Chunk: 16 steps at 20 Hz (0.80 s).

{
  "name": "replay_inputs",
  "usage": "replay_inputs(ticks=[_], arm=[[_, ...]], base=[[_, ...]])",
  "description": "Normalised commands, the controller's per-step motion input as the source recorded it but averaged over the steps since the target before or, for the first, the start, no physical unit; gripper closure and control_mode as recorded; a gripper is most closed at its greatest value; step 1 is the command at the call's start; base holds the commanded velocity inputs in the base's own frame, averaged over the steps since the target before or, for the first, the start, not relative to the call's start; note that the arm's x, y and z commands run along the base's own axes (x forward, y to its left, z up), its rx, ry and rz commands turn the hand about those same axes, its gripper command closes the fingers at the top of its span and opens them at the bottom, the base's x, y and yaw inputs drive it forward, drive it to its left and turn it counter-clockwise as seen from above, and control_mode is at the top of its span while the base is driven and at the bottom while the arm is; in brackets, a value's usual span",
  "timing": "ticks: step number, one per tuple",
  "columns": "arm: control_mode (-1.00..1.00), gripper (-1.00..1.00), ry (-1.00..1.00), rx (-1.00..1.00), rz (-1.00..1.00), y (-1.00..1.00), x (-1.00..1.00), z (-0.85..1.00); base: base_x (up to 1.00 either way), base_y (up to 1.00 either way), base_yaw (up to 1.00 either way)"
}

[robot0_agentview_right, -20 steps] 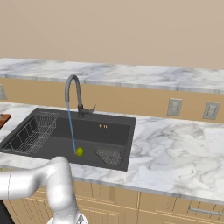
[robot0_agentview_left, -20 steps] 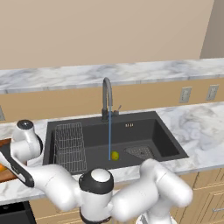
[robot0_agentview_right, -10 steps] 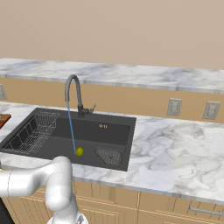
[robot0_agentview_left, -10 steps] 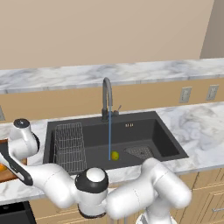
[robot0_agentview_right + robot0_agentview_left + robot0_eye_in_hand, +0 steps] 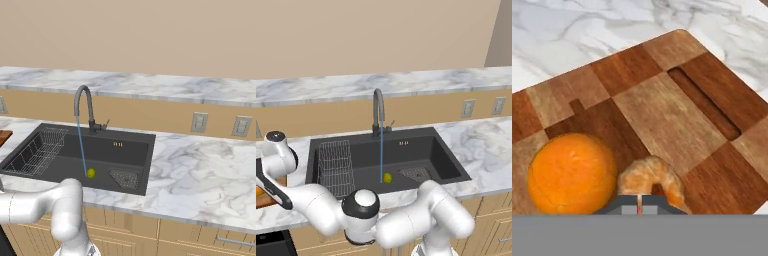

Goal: Pick the orange, pear, tangerine from the sink and place them on the cutting board to airdry. Then turn off the sink faucet.

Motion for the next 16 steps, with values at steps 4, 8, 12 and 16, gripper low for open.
replay_inputs(ticks=[4, 8, 12, 16], arm=[[-1.0, -1.0, -0.12, 0.0, 0.02, -0.21, -0.45, 0.33], [-1.0, -1.0, -0.17, 0.01, 0.02, -0.64, -0.59, 0.47], [-1.0, -1.0, -0.12, 0.06, 0.0, -0.86, -0.59, 0.48], [-1.0, -1.0, -0.1, 0.1, 0.0, -1.0, -0.7, 0.43]], base=[[0.0, 0.0, 0.0], [0.0, 0.0, 0.0], [0.0, 0.0, 0.0], [0.0, 0.0, 0.0]])
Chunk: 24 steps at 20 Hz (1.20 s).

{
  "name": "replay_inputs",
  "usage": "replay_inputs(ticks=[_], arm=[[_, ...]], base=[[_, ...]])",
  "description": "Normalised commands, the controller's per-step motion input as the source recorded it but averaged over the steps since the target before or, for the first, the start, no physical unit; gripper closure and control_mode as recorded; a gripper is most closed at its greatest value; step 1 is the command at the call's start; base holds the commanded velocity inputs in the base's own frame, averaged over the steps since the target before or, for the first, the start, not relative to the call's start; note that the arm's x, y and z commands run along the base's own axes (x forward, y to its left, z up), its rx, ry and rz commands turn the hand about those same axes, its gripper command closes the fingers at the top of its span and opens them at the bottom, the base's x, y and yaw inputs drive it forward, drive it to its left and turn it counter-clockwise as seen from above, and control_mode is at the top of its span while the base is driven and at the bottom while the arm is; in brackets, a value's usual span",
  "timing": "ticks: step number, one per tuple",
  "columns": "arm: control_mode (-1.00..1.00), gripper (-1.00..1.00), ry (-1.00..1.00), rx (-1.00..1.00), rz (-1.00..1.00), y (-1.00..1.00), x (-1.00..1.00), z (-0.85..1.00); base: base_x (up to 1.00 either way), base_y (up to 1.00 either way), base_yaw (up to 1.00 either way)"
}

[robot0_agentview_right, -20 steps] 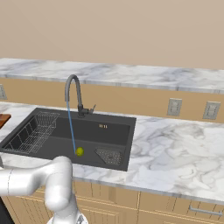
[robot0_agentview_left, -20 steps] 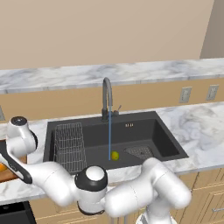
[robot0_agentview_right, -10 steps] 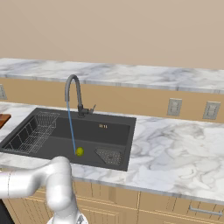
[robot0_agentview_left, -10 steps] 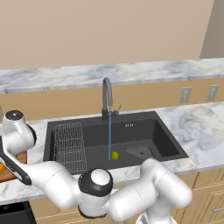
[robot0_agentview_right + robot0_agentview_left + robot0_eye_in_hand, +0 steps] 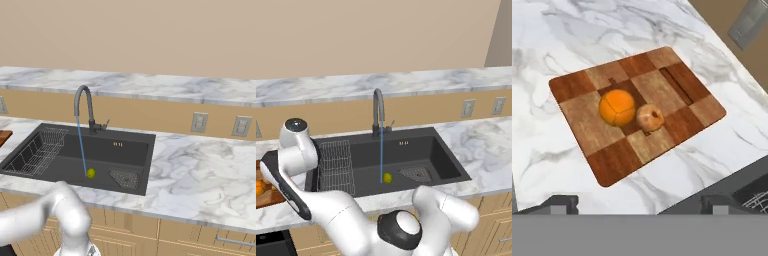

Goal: Pick the orange, pear, tangerine from the sink and place them on the cutting board to airdry. Then turn off the sink faucet.

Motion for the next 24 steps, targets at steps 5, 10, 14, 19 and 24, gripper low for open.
replay_inputs(ticks=[5, 10, 14, 19, 24], arm=[[-1.0, -1.0, -0.1, 0.09, 0.0, -0.99, -0.71, 0.42], [-1.0, -1.0, -0.09, 0.02, -0.02, -0.84, -0.63, 0.38], [-1.0, -1.0, 0.0, 0.0, -0.12, -0.68, -0.38, 0.3], [-1.0, -1.0, 0.11, 0.0, -0.2, -0.67, -0.23, 0.36], [-1.0, -1.0, 0.28, 0.07, -0.27, -0.68, -0.08, 0.43]], base=[[0.0, 0.0, 0.0], [0.0, 0.0, 0.0], [0.0, 0.0, 0.0], [0.0, 0.0, 0.0], [0.0, 0.0, 0.0]])
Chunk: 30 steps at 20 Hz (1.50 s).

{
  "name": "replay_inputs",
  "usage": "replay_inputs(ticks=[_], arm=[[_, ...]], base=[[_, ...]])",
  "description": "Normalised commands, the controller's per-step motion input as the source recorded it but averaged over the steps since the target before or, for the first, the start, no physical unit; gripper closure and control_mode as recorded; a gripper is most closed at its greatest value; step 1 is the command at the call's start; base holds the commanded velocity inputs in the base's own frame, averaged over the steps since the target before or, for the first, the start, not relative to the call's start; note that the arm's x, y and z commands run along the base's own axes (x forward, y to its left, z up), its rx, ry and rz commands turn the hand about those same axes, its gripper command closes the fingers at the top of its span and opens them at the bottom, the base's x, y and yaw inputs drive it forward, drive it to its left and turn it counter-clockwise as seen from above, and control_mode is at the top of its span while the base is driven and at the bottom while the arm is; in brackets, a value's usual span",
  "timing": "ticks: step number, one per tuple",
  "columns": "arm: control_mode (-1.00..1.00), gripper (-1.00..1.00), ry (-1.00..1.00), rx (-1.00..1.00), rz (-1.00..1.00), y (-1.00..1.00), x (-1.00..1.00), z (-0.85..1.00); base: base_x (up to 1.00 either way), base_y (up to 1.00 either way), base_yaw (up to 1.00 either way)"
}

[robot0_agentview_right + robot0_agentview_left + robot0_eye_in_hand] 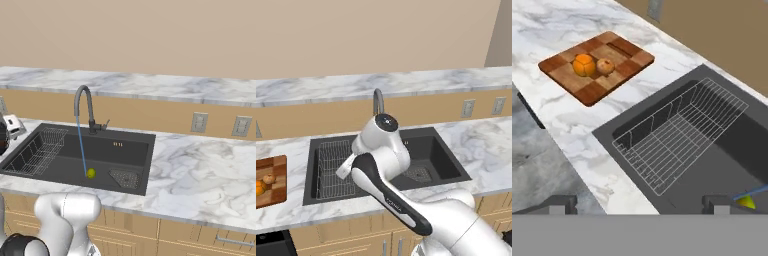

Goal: Pick the orange, pear, tangerine from the sink and place them on the cutting board to airdry. Then turn off the sink faucet.

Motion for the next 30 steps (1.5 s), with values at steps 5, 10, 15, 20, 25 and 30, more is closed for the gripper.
replay_inputs(ticks=[5, 10, 15, 20, 25, 30], arm=[[-1.0, -1.0, 0.26, 0.04, -0.28, -0.67, -0.01, 0.33], [-1.0, -1.0, 0.05, 0.0, -0.24, -0.48, 0.0, 0.04], [-1.0, -1.0, 0.0, -0.03, -0.21, -0.42, 0.0, -0.11], [-1.0, -1.0, 0.0, -0.02, -0.21, -0.42, 0.0, -0.18], [-1.0, -1.0, 0.0, 0.0, -0.08, -0.3, 0.12, -0.11], [-1.0, -1.0, 0.03, 0.0, -0.05, -0.33, 0.14, -0.18]], base=[[0.0, 0.0, 0.0], [0.0, 0.0, 0.0], [0.0, 0.0, 0.0], [0.0, 0.0, 0.0], [0.0, 0.0, 0.0], [0.0, 0.0, 0.0]])
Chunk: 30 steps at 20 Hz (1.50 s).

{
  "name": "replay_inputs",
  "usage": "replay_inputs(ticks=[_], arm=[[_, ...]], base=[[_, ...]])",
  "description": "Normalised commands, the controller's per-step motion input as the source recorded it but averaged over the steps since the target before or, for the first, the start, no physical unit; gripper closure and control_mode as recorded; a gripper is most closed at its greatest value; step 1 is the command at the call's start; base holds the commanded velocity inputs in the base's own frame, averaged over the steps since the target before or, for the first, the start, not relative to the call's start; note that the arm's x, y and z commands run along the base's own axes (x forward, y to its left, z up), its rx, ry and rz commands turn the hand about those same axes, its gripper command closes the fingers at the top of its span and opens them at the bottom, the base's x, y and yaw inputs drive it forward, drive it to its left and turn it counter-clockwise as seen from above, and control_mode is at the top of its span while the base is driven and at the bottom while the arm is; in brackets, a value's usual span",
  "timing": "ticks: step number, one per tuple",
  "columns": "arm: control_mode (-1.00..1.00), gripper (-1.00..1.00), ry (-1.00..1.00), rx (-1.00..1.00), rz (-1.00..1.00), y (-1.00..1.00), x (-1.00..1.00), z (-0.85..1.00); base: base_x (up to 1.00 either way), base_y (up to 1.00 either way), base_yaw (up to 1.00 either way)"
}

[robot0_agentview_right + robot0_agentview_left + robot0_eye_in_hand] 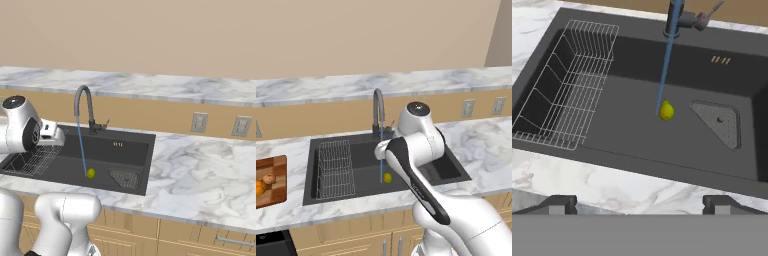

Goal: Pick the orange, pear, tangerine from the sink and place them on the cutting board to airdry. Then turn off the sink faucet.

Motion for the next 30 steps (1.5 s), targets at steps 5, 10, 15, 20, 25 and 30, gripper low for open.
replay_inputs(ticks=[5, 10, 15, 20, 25, 30], arm=[[-1.0, -1.0, 0.02, 0.0, -0.04, -0.24, 0.13, -0.24], [-1.0, -1.0, 0.0, 0.0, -0.02, -0.15, 0.15, -0.22], [-1.0, -1.0, 0.0, 0.0, 0.0, -0.09, 0.24, -0.21], [-1.0, -1.0, 0.0, 0.0, 0.0, -0.2, 0.21, -0.29], [-1.0, -1.0, 0.0, 0.0, 0.0, -0.2, 0.17, -0.29], [-1.0, -1.0, 0.0, 0.0, 0.0, -0.12, 0.14, -0.25]], base=[[0.0, 0.0, 0.0], [0.0, 0.0, 0.0], [0.0, 0.0, 0.0], [0.0, 0.0, 0.0], [0.0, 0.0, 0.0], [0.0, 0.0, 0.0]])
